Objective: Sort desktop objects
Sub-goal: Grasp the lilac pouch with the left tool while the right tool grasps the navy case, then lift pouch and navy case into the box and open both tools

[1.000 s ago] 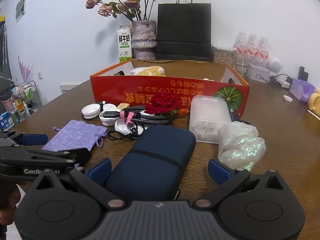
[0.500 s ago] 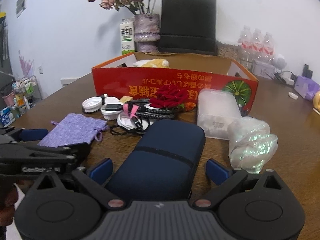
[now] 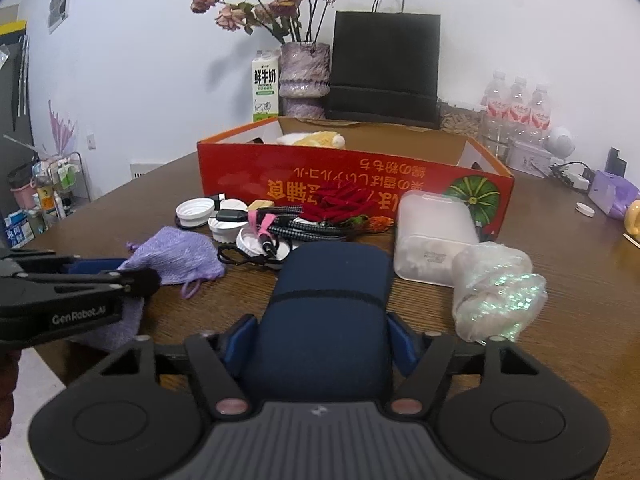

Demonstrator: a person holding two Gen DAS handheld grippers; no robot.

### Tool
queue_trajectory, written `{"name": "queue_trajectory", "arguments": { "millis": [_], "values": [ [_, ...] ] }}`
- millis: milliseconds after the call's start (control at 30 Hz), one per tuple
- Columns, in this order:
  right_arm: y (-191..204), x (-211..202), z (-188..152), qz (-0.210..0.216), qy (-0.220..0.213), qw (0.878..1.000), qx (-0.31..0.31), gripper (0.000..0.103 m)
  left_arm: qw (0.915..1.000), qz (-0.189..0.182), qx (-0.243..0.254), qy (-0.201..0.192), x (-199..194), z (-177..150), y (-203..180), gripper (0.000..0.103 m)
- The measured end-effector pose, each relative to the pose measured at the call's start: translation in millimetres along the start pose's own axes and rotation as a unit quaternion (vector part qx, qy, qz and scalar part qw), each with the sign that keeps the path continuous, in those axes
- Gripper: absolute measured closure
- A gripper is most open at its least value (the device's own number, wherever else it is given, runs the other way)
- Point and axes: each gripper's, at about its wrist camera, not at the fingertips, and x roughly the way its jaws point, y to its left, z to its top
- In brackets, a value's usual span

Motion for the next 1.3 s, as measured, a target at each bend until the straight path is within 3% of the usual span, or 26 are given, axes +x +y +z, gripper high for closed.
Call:
{"name": "queue_trajectory", "arguments": {
  "millis": [533, 867, 1100, 1300],
  "values": [
    [-18, -33, 1, 0.014, -0.047, 0.998, 0.047, 0.041, 0.9989, -0.029, -0.008, -0.035, -30, 7, 1, 0.088],
    [-25, -44, 45, 0.027, -0.103, 0.993, 0.042, 0.041, 0.9908, -0.057, -0.001, -0.122, -47, 72, -4, 0.088],
    [-38, -28, 98, 0.011, -0.139, 0.989, 0.039, 0.041, 0.9853, -0.068, 0.001, -0.157, -14, 127, -28, 0.088],
    [-68, 10, 141, -0.009, -0.141, 0.989, 0.052, 0.041, 0.9876, -0.078, -0.018, -0.135, 45, 167, -50, 0.088]
  ]
}}
